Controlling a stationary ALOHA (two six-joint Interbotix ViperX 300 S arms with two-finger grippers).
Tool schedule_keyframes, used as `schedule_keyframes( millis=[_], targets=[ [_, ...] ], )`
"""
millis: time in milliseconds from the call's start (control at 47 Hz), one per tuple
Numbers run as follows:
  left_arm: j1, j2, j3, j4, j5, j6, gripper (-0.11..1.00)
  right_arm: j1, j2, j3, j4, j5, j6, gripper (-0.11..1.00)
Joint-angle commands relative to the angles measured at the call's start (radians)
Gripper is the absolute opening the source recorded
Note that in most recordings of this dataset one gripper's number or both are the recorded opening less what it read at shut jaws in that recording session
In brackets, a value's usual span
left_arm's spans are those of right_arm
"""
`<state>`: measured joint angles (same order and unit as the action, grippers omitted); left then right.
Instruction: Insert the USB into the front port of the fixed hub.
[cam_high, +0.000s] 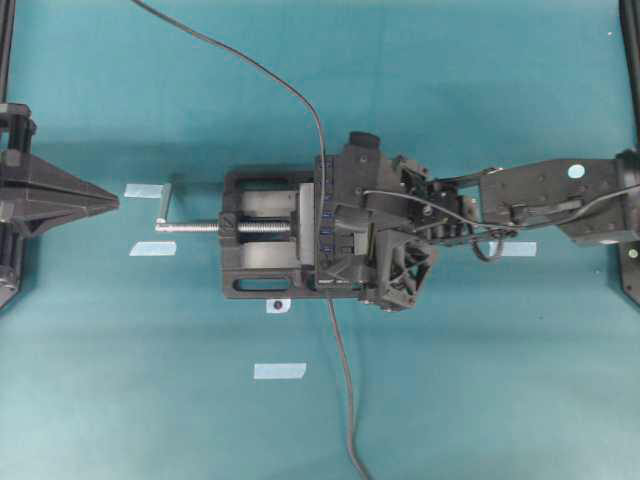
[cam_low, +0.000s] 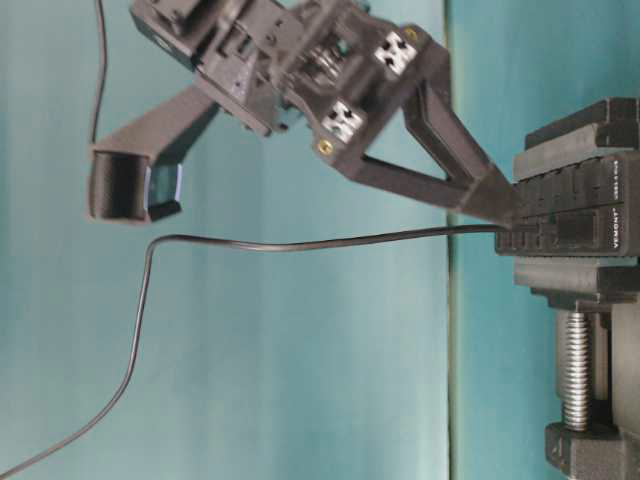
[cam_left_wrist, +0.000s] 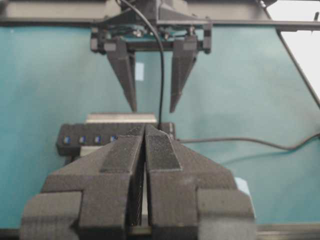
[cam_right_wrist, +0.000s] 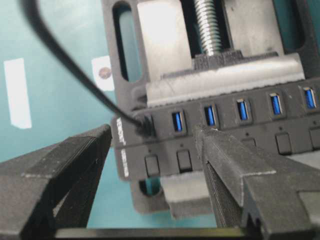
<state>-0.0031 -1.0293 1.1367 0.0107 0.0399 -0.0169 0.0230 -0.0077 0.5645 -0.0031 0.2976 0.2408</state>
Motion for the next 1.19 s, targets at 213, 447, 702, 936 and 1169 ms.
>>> schedule_keyframes(
  millis=[213,447,702,936,1169],
  targets=[
    [-0.002,0.005,-0.006,0.002,-0.009,0.0,0.0,0.006,-0.043,0.0,0.0,-0.003,0.006,0.72],
    [-0.002,0.006,-0.009,0.002,-0.011,0.0,0.0,0.008,-0.043,0.0,0.0,-0.002,0.006,0.72],
    [-0.002,0.006,-0.011,0.002,-0.011,0.0,0.0,0.008,-0.038,0.002,-0.002,0.0,0.006,0.72],
    [-0.002,0.005,-0.006,0.002,-0.009,0.002,0.0,0.011,-0.031,-0.002,0.0,-0.003,0.006,0.72],
    [-0.002,0.005,-0.009,0.002,-0.009,0.002,0.0,0.012,-0.021,-0.005,0.0,-0.005,0.006,0.72]
  ],
)
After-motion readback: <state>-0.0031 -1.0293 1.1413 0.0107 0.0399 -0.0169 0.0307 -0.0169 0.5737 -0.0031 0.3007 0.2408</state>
